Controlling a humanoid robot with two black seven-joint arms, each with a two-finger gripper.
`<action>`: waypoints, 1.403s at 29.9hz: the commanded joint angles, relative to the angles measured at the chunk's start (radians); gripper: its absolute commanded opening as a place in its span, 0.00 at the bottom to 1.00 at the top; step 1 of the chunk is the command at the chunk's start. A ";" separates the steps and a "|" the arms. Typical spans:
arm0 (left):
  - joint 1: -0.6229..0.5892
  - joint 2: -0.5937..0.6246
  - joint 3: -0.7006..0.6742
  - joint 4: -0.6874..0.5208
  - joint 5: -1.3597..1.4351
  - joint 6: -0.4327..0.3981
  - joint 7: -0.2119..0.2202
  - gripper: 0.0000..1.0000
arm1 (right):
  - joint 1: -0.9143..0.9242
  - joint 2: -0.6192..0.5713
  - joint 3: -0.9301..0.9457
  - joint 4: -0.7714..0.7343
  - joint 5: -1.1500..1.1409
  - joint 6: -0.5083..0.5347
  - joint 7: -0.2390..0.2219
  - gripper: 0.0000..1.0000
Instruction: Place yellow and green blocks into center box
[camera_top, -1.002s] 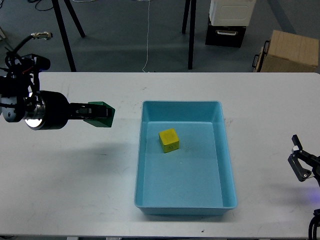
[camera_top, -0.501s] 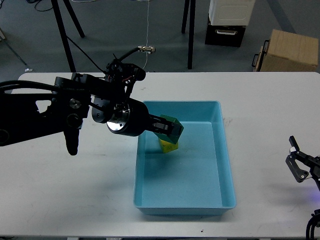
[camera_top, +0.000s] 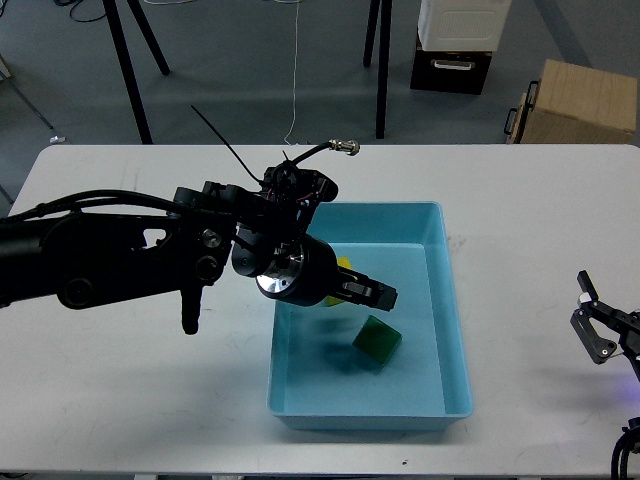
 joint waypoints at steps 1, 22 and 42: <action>-0.003 0.001 0.000 0.002 -0.001 0.000 -0.002 0.82 | 0.000 0.000 0.000 0.000 0.000 0.000 0.000 1.00; 0.202 0.152 -0.824 0.298 -0.573 0.000 -0.146 0.95 | 0.067 0.000 -0.009 0.001 0.003 0.000 0.003 1.00; 1.532 -0.216 -1.784 -0.108 -1.047 0.000 -0.162 0.99 | 0.040 0.000 0.008 0.014 0.003 -0.006 0.094 1.00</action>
